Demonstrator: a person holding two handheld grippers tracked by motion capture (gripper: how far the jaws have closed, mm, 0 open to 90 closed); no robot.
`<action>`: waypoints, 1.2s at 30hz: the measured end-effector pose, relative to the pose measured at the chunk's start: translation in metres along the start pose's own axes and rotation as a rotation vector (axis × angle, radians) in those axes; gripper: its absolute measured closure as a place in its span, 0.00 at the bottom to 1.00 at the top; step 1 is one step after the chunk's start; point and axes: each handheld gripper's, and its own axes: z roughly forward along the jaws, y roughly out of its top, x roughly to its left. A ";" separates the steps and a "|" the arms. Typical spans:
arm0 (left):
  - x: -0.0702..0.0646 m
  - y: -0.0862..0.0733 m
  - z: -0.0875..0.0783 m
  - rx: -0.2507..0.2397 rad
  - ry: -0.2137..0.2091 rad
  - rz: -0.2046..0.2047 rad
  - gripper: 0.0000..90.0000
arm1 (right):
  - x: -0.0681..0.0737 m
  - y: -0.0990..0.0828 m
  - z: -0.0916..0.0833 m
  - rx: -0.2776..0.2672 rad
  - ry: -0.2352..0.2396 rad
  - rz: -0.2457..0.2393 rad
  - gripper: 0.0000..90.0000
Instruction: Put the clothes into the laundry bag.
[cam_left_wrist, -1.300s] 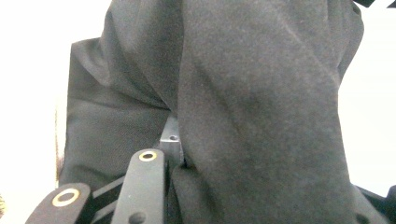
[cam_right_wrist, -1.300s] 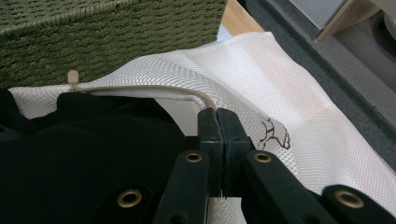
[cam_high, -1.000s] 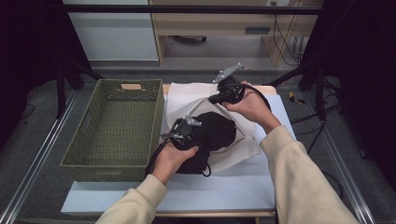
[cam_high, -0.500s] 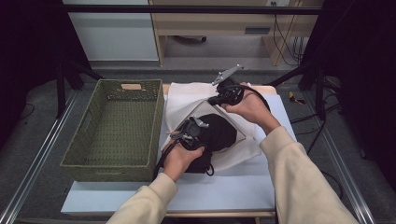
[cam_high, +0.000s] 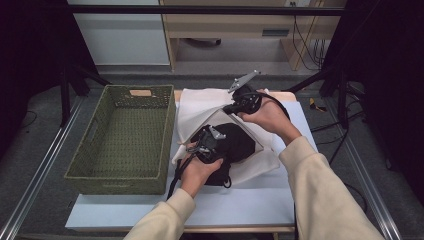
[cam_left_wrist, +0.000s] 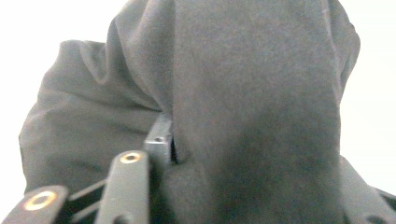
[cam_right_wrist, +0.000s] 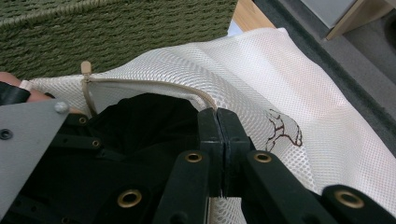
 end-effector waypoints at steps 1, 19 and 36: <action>0.001 0.000 0.001 0.003 0.001 -0.005 0.49 | 0.000 0.000 0.000 0.001 0.000 -0.001 1.00; 0.001 0.012 -0.046 -0.185 -0.079 -0.013 0.28 | 0.001 -0.001 0.001 0.015 0.001 -0.005 1.00; -0.001 0.011 -0.077 -0.233 -0.094 0.012 0.28 | 0.002 -0.002 0.000 0.020 0.003 -0.006 1.00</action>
